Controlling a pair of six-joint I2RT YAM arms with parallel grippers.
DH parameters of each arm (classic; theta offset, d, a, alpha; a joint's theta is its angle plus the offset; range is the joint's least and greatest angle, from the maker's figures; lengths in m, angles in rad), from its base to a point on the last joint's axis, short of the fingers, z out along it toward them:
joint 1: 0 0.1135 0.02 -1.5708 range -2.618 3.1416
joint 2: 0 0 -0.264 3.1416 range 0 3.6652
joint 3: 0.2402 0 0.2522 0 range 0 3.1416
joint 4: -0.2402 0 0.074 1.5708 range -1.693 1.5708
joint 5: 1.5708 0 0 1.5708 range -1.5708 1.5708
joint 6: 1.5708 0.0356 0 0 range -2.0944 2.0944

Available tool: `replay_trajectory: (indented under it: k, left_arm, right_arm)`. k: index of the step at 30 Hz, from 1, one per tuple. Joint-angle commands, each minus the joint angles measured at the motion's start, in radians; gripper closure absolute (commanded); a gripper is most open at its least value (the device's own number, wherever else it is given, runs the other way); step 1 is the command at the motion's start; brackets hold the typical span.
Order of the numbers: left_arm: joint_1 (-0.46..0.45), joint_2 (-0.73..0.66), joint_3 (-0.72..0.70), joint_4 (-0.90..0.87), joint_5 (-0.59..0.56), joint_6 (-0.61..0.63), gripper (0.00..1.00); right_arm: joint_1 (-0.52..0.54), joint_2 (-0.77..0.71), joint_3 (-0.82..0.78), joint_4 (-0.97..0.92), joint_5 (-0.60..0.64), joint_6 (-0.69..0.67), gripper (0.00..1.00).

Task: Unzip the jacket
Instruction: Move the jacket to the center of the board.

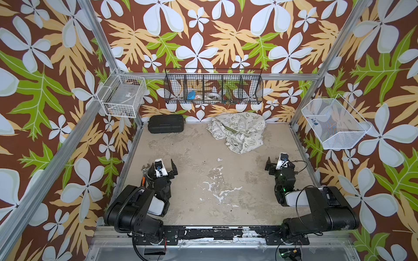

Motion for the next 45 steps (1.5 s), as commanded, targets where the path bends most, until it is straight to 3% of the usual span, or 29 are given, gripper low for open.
replay_trajectory:
  k: [1,34,36,39,41,45]
  left_arm:
    - [-0.001,0.0,0.001,0.041,-0.009,-0.001,0.0]
    - [0.062,-0.038,0.075,-0.146,0.043,-0.058,0.0]
    - [0.05,-0.13,0.084,-0.233,0.072,-0.03,0.0]
    - [0.032,-0.358,0.153,-0.521,0.047,-0.048,0.0]
    - [0.031,-0.524,0.193,-0.679,0.052,-0.077,0.0]
    - [0.032,-0.776,0.274,-0.9,0.062,-0.134,0.0]
  right_arm:
    - [0.001,0.001,0.002,0.025,0.001,0.002,0.0]
    - [0.002,-0.008,-0.006,0.039,0.014,0.002,0.0]
    - [0.02,-0.073,0.038,-0.094,0.158,0.028,0.0]
    - [-0.02,-0.199,0.246,-0.592,0.238,0.23,0.0]
    - [-0.073,-0.238,0.32,-0.748,0.129,0.33,0.0]
    - [-0.16,-0.239,0.439,-0.87,-0.11,0.451,0.0]
